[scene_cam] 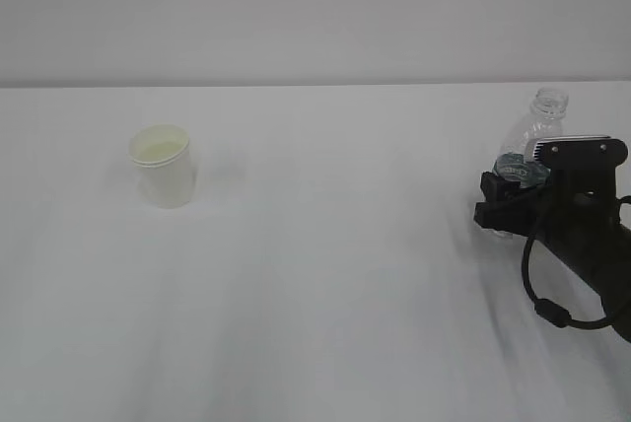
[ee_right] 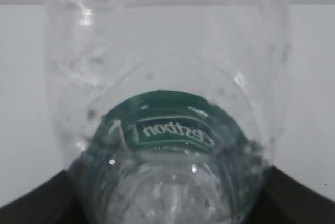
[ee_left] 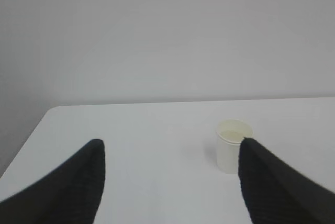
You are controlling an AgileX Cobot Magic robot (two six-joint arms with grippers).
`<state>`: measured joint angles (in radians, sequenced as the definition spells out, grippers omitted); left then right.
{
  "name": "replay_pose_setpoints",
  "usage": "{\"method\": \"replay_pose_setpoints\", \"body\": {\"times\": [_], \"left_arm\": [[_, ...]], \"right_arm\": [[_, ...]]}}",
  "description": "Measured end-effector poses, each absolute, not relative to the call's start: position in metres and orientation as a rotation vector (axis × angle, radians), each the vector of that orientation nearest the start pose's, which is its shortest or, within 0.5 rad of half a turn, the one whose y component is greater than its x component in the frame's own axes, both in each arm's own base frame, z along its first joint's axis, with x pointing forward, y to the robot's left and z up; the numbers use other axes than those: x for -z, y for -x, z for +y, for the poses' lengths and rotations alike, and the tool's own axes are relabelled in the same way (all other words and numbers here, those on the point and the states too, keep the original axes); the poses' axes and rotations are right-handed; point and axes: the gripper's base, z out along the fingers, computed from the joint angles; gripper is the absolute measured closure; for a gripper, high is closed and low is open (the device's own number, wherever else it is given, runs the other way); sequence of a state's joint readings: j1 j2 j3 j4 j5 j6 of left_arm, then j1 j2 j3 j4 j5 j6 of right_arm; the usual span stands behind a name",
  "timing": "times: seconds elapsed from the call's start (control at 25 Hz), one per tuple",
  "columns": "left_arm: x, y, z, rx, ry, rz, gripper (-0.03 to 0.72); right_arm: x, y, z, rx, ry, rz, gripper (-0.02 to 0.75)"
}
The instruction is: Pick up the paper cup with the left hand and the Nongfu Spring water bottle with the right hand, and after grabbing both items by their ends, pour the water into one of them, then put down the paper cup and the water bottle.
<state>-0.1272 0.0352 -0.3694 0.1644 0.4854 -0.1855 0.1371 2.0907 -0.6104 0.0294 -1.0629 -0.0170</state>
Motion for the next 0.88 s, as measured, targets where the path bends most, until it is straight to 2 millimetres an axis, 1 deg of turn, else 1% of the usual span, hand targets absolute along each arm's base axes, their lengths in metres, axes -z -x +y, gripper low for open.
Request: {"method": "replay_pose_setpoints", "body": {"times": [0.12,0.32,0.4,0.52,0.68,0.88], "left_arm": [[-0.289,-0.030,0.003,0.066,-0.012,1.629,0.110],[-0.289,-0.030,0.003,0.066,-0.012,1.629,0.110],[-0.289,-0.030,0.003,0.067,-0.013,1.626,0.111],[-0.289,-0.030,0.003,0.067,-0.013,1.623,0.111],[-0.289,-0.030,0.003,0.067,-0.013,1.623,0.111],[-0.289,-0.030,0.003,0.068,-0.013,1.623,0.111]], "right_arm": [[-0.076,-0.323,0.043,-0.069,0.119,1.898,0.248],[-0.078,-0.324,0.043,-0.040,0.167,1.882,0.162],[-0.079,-0.324,0.043,-0.036,0.172,1.860,0.147],[-0.080,-0.321,0.043,-0.033,0.173,1.838,0.139],[-0.074,-0.309,0.041,-0.031,0.178,1.875,0.139],[-0.071,-0.301,0.040,-0.041,0.165,1.904,0.139]]}}
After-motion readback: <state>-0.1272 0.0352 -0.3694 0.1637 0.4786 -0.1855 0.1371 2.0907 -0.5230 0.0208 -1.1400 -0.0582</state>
